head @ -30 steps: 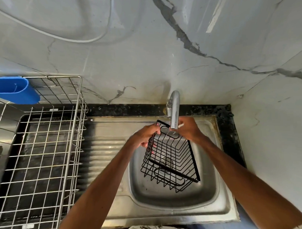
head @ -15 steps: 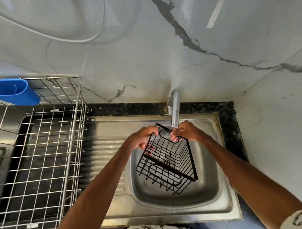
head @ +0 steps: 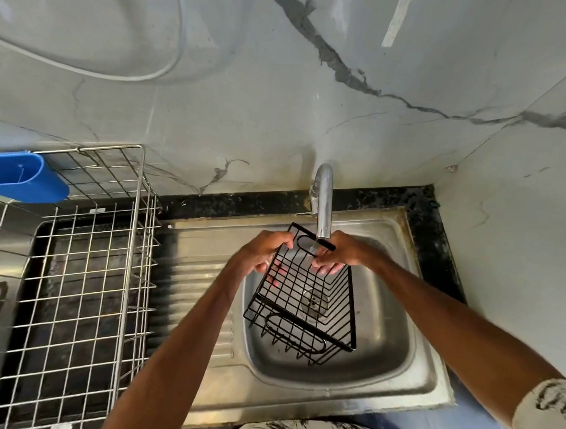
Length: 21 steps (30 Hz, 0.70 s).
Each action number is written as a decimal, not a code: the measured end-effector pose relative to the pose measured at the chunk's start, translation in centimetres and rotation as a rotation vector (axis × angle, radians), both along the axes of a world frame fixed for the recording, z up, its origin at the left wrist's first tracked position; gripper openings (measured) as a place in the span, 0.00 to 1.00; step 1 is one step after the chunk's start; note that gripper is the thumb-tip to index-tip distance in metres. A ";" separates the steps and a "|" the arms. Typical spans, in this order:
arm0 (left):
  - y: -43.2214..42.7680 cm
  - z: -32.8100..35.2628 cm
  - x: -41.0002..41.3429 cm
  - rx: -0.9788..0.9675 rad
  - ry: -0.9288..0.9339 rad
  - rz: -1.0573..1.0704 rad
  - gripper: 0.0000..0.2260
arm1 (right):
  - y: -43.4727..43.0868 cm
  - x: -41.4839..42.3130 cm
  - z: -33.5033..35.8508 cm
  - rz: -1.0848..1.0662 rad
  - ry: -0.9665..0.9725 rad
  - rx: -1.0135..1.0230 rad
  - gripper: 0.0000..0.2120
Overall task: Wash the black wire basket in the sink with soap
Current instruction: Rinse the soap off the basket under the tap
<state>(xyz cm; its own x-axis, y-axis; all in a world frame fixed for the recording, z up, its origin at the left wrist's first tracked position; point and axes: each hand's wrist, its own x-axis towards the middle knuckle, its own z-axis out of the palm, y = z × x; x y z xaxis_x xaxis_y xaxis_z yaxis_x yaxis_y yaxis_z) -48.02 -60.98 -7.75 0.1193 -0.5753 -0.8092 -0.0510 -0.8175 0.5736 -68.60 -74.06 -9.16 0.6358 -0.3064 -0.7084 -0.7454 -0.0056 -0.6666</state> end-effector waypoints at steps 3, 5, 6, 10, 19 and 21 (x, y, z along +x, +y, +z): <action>0.1 0.4 -1.0 -0.021 0.003 -0.048 0.21 | 0.6 0.4 0.6 0.046 -0.026 -0.069 0.08; 0.1 0.9 -2.0 -0.058 -0.006 -0.127 0.18 | 1.0 2.1 1.5 -0.044 -0.093 -0.205 0.08; 0.2 1.1 -2.4 -0.054 -0.003 -0.144 0.18 | 1.0 2.9 1.8 -0.091 -0.135 -0.225 0.09; 0.1 2.0 -2.2 -0.112 -0.091 -0.091 0.13 | 0.7 3.3 1.3 -0.106 -0.208 -0.225 0.12; 1.0 2.5 -1.5 -0.153 -0.128 -0.037 0.09 | 0.0 -1.9 -0.8 -0.168 0.069 0.069 0.12; 1.6 2.5 -2.0 -0.191 -0.206 -0.020 0.11 | 0.0 -2.0 -0.7 -0.232 0.116 0.114 0.13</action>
